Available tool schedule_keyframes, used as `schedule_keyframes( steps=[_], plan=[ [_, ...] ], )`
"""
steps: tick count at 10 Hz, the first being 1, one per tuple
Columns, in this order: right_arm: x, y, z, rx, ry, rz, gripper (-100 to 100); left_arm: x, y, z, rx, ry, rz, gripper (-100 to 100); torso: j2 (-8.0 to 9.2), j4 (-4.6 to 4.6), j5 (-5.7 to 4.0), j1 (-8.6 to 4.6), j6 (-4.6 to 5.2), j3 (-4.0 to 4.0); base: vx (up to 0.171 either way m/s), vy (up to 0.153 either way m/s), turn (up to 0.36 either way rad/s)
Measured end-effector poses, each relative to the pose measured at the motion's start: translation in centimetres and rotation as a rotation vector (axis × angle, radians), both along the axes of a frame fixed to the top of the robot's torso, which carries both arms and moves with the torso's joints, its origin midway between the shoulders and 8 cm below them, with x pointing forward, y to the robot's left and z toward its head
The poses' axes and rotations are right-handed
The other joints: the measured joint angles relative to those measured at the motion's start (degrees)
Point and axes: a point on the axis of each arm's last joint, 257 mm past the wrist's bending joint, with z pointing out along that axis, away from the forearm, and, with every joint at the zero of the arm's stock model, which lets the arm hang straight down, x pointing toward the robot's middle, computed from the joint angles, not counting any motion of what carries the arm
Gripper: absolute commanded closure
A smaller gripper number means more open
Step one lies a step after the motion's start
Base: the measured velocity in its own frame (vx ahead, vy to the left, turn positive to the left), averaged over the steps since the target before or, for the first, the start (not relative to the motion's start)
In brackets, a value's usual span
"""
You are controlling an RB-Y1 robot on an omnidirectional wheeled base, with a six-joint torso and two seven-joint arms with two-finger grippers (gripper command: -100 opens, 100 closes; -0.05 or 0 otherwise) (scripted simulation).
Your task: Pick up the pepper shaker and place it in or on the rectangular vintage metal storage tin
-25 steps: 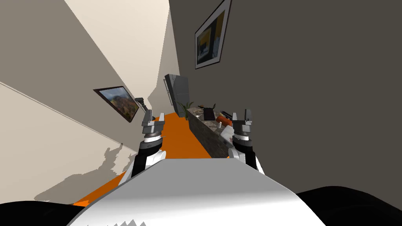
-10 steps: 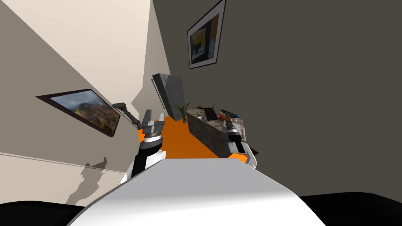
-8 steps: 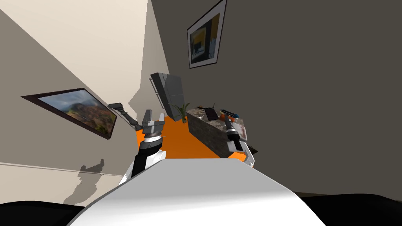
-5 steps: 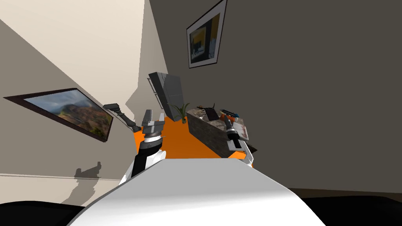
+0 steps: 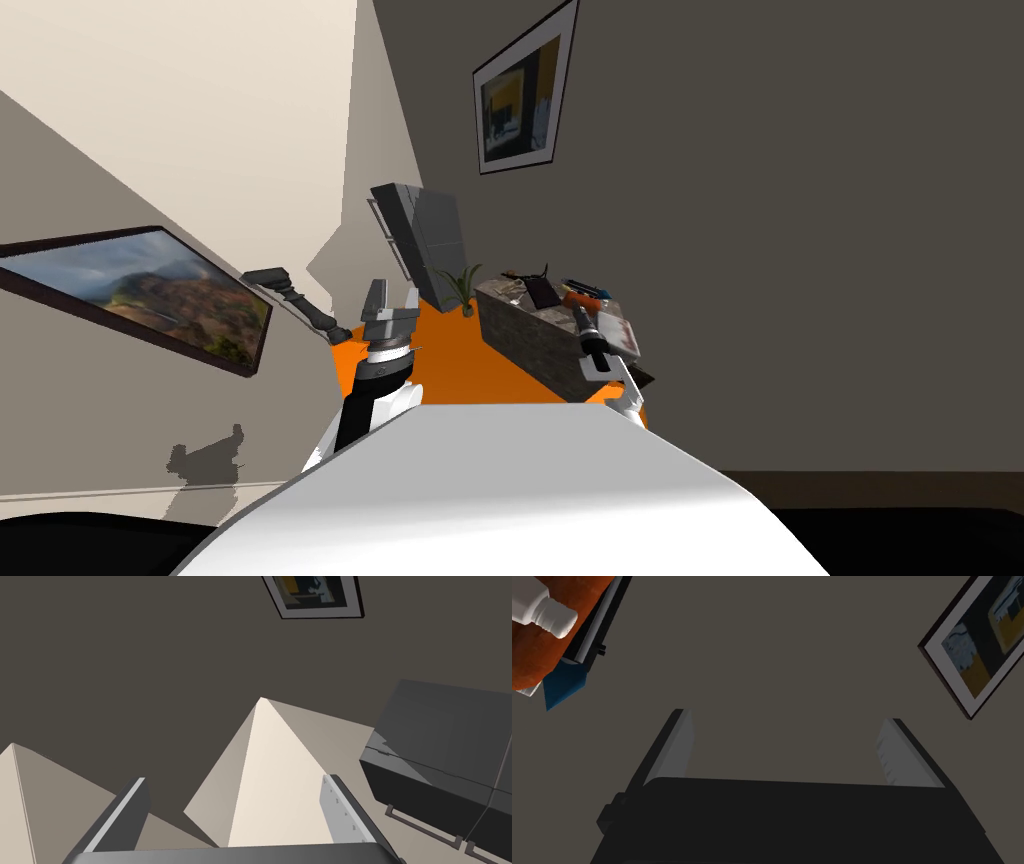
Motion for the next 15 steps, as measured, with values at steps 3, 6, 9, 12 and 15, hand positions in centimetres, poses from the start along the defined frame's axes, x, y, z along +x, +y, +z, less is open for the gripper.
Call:
schedule_keyframes(
  steps=[3,6,9,12,15],
  plan=[
    [0.3,-2.5,-3.3,-0.075,0.106,-0.072,-100,0.0,0.0,0.0,0.0,0.0,0.0,0,-0.05,-0.01,-0.03,-0.14,0.0,-0.03,0.065,0.063,-0.025],
    [0.5,-5.7,-6.5,-0.15,0.201,-0.137,-100,0.0,0.0,0.0,0.0,0.0,0.0,0,-0.14,-0.02,-0.04,-0.23,-0.01,-0.08,0.1,0.065,-0.033],
    [-0.4,-9.3,-9.3,-0.237,0.307,-0.213,-100,0.0,0.0,0.0,0.0,0.0,0.0,0,-0.08,-0.02,-0.02,-0.15,-0.01,-0.05,0.072,0.066,-0.012],
    [-1.6,-12.1,-11.8,-0.325,0.395,-0.274,-100,0.0,0.0,0.0,0.0,0.0,0.0,0,-0.06,-0.01,-0.04,-0.25,0.0,-0.03,0.093,0.06,-0.014],
    [-2.8,-15.6,-13.4,-0.416,0.486,-0.344,-100,0.0,0.0,0.0,0.0,0.0,0.0,0,-0.14,-0.03,-0.04,-0.24,-0.01,-0.08,0.105,0.056,-0.007]
  ],
)
